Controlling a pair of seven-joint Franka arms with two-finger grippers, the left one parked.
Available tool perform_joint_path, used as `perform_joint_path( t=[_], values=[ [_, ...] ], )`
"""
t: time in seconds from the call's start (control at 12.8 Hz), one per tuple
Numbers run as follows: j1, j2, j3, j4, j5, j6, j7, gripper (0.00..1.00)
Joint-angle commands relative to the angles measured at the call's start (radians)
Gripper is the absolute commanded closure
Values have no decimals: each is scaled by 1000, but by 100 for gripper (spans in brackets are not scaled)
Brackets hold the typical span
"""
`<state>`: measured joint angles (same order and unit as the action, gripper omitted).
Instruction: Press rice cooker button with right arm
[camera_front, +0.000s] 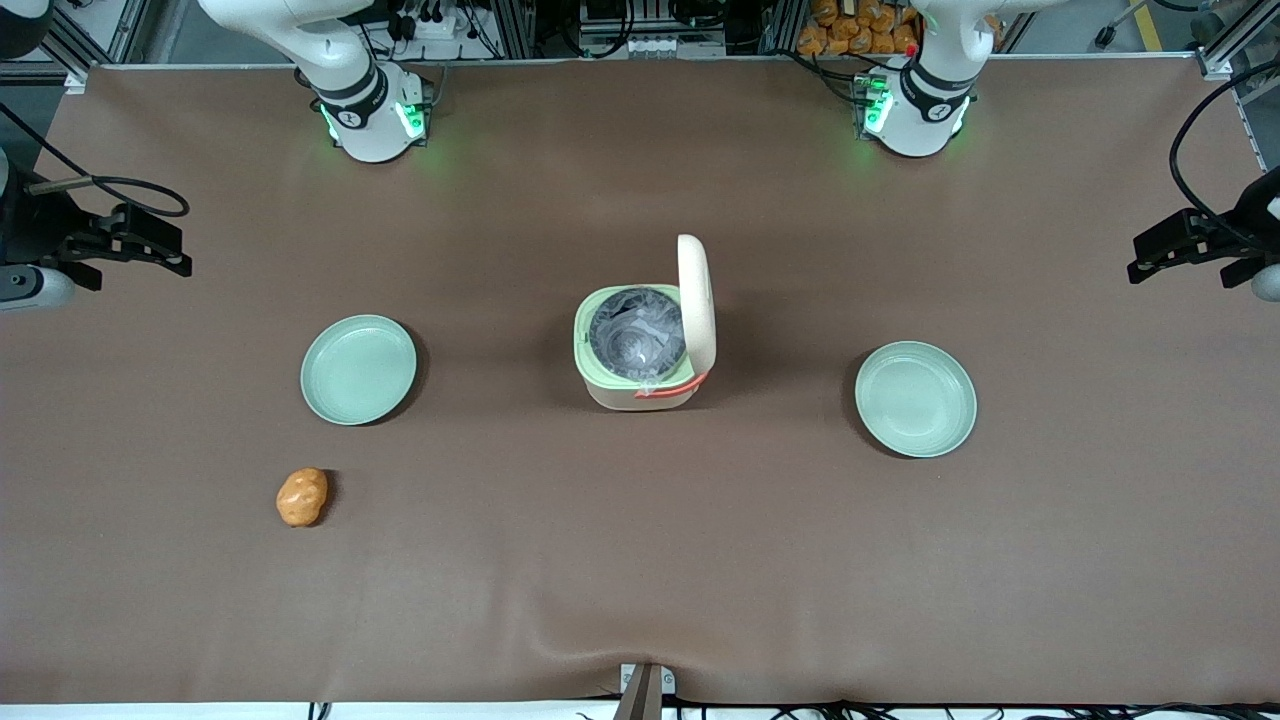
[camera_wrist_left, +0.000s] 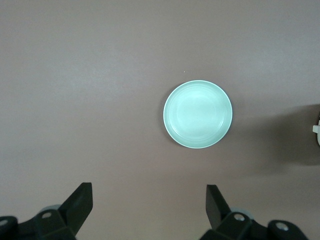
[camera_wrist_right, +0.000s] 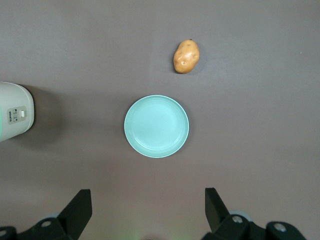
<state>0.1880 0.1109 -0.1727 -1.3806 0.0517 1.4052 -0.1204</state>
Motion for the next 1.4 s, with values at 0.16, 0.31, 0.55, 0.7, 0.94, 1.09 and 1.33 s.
perform_joint_path(
  t=[0.16, 0.31, 0.55, 0.7, 0.94, 1.09, 1.33],
  values=[
    [-84, -53, 122, -12, -93, 11, -8, 0],
    [-85, -65, 124, -49, -95, 38, -8, 0],
    [-87, -164, 121, -210, -95, 147, -8, 0],
    [-85, -185, 120, -241, -95, 158, -8, 0],
    [-81, -182, 110, -241, -95, 152, -5, 0],
    [-85, -177, 108, -241, -95, 150, -7, 0],
    [-101, -172, 110, -241, -95, 152, -7, 0]
  ],
)
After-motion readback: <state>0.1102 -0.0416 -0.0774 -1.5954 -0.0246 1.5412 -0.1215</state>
